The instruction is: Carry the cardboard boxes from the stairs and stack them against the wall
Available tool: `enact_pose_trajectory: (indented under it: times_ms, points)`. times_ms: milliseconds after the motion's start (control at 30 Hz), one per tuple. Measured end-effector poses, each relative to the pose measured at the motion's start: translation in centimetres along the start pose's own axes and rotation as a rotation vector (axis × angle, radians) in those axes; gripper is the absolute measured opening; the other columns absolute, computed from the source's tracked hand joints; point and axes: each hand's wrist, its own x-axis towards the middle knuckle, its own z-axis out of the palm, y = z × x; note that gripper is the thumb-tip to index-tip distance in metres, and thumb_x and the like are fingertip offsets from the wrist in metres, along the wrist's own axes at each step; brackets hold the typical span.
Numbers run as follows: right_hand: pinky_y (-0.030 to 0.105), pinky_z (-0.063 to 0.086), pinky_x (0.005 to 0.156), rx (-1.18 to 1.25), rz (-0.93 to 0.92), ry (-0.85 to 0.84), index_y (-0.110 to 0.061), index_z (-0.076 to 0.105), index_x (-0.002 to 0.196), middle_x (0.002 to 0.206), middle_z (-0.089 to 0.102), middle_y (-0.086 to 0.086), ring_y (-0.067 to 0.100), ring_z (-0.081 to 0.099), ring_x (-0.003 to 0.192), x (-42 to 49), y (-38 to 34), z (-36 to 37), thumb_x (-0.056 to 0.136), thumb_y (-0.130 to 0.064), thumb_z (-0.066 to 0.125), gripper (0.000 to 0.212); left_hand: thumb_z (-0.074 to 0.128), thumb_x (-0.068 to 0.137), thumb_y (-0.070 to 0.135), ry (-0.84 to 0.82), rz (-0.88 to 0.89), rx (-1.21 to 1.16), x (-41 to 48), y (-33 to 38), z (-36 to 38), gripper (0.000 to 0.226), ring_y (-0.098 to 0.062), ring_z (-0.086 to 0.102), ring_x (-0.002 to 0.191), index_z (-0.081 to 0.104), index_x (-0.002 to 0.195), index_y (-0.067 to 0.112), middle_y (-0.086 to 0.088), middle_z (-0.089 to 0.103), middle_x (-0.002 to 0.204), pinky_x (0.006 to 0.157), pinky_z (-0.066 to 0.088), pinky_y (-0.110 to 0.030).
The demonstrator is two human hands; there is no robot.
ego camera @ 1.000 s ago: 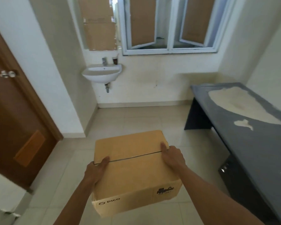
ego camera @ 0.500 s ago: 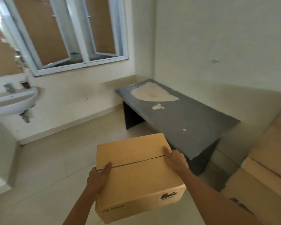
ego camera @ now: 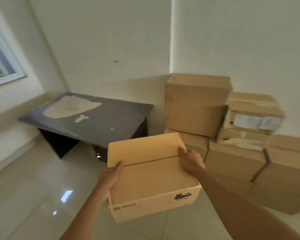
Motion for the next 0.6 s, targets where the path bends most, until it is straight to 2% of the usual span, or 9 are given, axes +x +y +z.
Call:
enact_pose_trajectory:
  times_ms: [100,200,400,533,600]
  points:
    - [0.036,0.042,0.08,0.048,0.067,0.052,-0.007,0.06,0.122,0.117,0.062,0.018,0.036,0.059,0.106,0.7,5.2,-5.1,0.094,-0.064,0.026,0.072,0.064,0.083,0.052,-0.082,0.061,0.035,-1.5,2.1,6.3,0.049,-0.032,0.064,0.096,0.061,0.114,0.014,-0.013,0.067,0.109,0.092,0.05,-0.049]
    - [0.038,0.044,0.083,0.075,0.108,0.1,-0.008,0.061,0.122,0.117,0.063,0.018,0.036,0.059,0.105,1.2,10.8,-10.1,0.093,-0.064,0.025,0.072,0.062,0.082,0.056,-0.147,0.088,0.071,-3.8,3.6,13.0,0.053,-0.031,0.062,0.098,0.058,0.117,0.015,-0.009,0.065,0.108,0.093,0.049,-0.049]
    - [0.035,0.041,0.075,0.082,0.176,0.172,-0.007,0.061,0.118,0.113,0.063,0.018,0.033,0.059,0.096,2.7,22.6,-20.2,0.095,-0.061,0.027,0.068,0.062,0.081,0.058,-0.265,0.076,0.073,-9.3,5.3,27.3,0.055,-0.028,0.063,0.096,0.056,0.116,0.017,-0.007,0.065,0.106,0.093,0.05,-0.05]
    - [0.035,0.039,0.076,0.083,0.227,0.191,-0.007,0.059,0.121,0.116,0.062,0.017,0.034,0.058,0.1,4.0,28.8,-25.9,0.096,-0.061,0.027,0.067,0.066,0.076,0.061,-0.293,0.073,0.085,-12.4,6.2,35.2,0.061,-0.029,0.064,0.097,0.058,0.117,0.017,-0.008,0.066,0.107,0.092,0.051,-0.05]
    - [0.034,0.039,0.075,0.082,0.231,0.198,-0.008,0.06,0.12,0.115,0.063,0.016,0.031,0.057,0.095,4.9,31.1,-28.2,0.095,-0.061,0.027,0.067,0.066,0.078,0.058,-0.301,0.081,0.082,-13.6,6.9,38.4,0.061,-0.03,0.062,0.101,0.058,0.121,0.016,-0.009,0.065,0.111,0.094,0.05,-0.048]
